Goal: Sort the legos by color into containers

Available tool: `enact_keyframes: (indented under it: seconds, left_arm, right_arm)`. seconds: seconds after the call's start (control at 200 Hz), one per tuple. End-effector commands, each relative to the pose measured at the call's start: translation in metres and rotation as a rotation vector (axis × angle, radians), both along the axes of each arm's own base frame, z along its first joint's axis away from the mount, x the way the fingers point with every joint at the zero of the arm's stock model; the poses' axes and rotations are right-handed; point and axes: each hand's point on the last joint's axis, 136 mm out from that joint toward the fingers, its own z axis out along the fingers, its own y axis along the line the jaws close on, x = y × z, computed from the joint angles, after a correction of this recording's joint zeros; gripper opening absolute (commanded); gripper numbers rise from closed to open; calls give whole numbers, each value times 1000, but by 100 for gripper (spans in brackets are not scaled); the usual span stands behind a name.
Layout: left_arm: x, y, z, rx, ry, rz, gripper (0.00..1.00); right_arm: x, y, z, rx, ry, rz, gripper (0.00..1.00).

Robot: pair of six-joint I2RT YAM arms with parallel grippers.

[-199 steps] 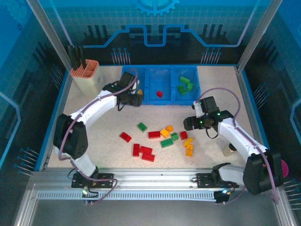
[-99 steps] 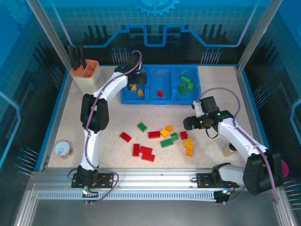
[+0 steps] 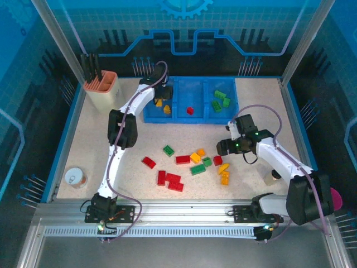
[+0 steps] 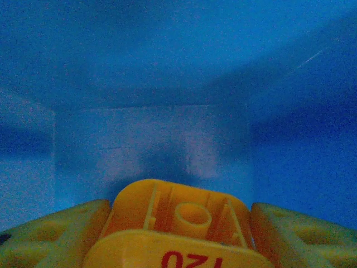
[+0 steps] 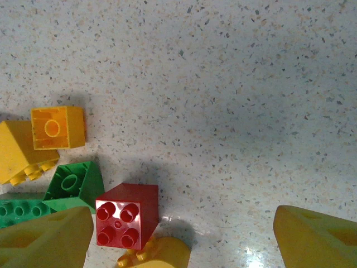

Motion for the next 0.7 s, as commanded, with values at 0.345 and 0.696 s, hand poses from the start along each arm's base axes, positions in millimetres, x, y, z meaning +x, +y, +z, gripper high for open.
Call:
enact_keyframes:
  seconds: [0.345,0.696]
  left_arm:
    - [-8,6,11,-38,-14,34,71]
    - [-26,6,100,-101,-170,9,72]
  right_arm:
    - [6,1,7,-3,-1,9,85]
    - [6,8,24,27,-59,12,86]
